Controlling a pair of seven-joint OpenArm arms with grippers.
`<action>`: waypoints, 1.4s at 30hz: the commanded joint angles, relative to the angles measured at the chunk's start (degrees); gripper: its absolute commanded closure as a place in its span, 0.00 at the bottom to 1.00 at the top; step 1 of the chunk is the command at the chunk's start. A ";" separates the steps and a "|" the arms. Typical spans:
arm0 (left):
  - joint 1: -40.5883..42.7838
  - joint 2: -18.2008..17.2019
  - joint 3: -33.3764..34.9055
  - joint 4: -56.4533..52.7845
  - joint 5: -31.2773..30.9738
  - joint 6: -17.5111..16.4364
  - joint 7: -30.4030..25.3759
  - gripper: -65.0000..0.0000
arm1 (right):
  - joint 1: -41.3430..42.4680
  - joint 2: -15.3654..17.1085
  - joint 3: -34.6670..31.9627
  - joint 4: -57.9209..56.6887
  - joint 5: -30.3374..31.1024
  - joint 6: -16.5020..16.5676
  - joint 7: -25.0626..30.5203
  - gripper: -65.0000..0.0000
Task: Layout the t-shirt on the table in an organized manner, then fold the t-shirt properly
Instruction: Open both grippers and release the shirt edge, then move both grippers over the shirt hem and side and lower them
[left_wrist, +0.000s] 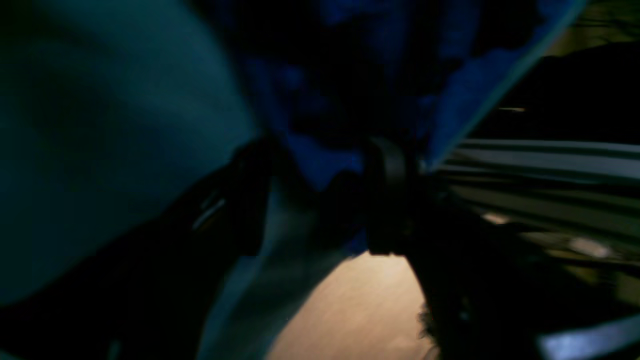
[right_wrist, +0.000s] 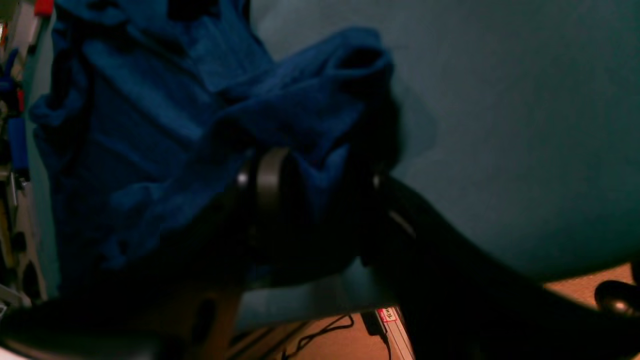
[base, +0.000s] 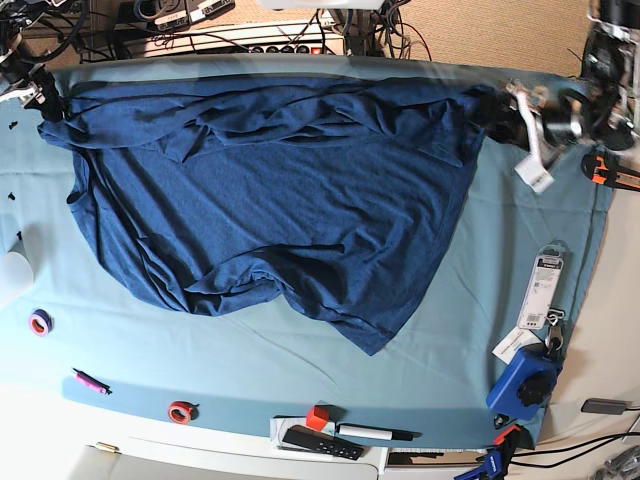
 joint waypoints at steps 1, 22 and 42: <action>-0.79 -1.49 -1.84 0.20 1.42 0.87 0.46 0.52 | -0.13 2.10 0.39 0.90 1.75 0.33 0.79 0.67; -2.49 -2.12 -19.37 0.20 -8.07 -0.83 3.17 0.52 | -3.89 2.75 0.39 1.22 11.17 1.13 0.79 0.64; -6.16 1.86 -18.05 0.20 -7.08 -2.29 -4.04 0.52 | 7.08 6.36 1.57 16.06 12.87 1.13 0.79 0.64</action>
